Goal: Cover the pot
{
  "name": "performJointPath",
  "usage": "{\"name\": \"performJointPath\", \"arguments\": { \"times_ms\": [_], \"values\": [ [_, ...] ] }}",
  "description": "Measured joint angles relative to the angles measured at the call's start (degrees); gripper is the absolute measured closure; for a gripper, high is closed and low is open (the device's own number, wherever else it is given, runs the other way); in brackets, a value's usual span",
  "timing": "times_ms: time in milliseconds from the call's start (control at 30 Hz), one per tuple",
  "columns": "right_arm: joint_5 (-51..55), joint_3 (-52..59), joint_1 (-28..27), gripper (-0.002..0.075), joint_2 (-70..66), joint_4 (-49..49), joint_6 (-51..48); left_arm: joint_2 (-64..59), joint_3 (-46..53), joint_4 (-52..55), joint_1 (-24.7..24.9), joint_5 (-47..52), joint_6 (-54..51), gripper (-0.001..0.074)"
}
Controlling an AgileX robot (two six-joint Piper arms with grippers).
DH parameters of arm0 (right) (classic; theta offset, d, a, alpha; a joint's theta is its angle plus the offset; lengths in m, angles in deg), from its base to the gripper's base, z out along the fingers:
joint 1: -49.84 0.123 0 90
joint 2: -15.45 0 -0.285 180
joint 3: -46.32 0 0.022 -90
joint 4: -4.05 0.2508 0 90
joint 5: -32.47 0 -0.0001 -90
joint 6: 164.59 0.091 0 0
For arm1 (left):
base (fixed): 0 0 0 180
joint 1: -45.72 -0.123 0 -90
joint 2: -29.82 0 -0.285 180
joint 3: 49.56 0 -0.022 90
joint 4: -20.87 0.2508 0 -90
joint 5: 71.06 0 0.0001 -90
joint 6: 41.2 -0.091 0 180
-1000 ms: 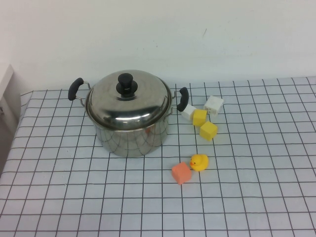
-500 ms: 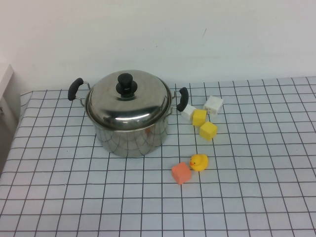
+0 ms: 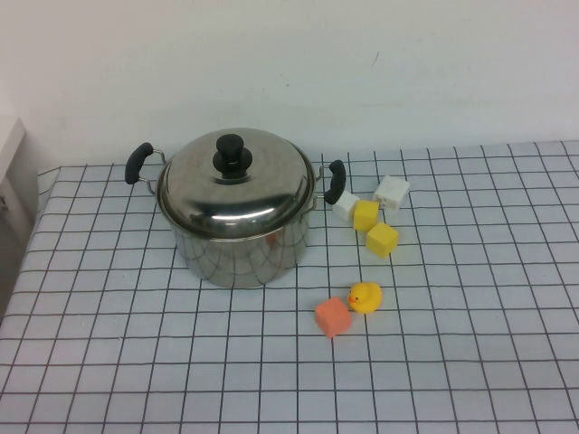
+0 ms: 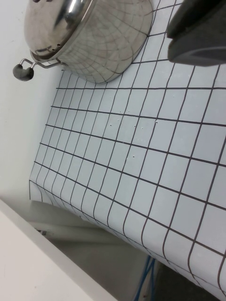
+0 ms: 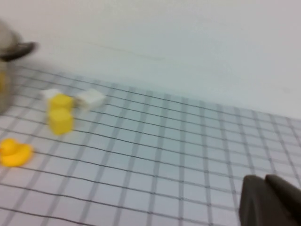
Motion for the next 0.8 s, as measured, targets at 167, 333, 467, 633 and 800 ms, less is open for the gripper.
{"name": "performJointPath", "arguments": {
  "times_ms": [167, 333, 467, 633, 800],
  "values": [
    [2.61, 6.03, -8.59, 0.0724, 9.04, -3.47, 5.04, 0.0, 0.0, 0.0, 0.0, 0.0, 0.0, 0.0736],
    [6.85, 8.14, -10.81, 0.0724, 11.1, -4.05, 5.94, 0.0, 0.0, 0.0, 0.0, 0.0, 0.0, 0.0736],
    [8.99, 7.92, -10.81, 0.0724, 11.2, -4.05, 6.17, 0.0, 0.0, 0.0, 0.0, 0.0, 0.0, 0.0736],
    [9.6, 7.8, -8.78, 0.0724, 11.2, -4.05, 6.31, 0.0, 0.0, 0.0, 0.0, 0.0, 0.23, 0.0736],
    [9.6, 7.69, -7.46, 0.0725, 11.2, -4.05, 6.35, 0.0, 0.0, 0.0, 0.0, 0.0, 0.23, 0.0736]
  ]
}}
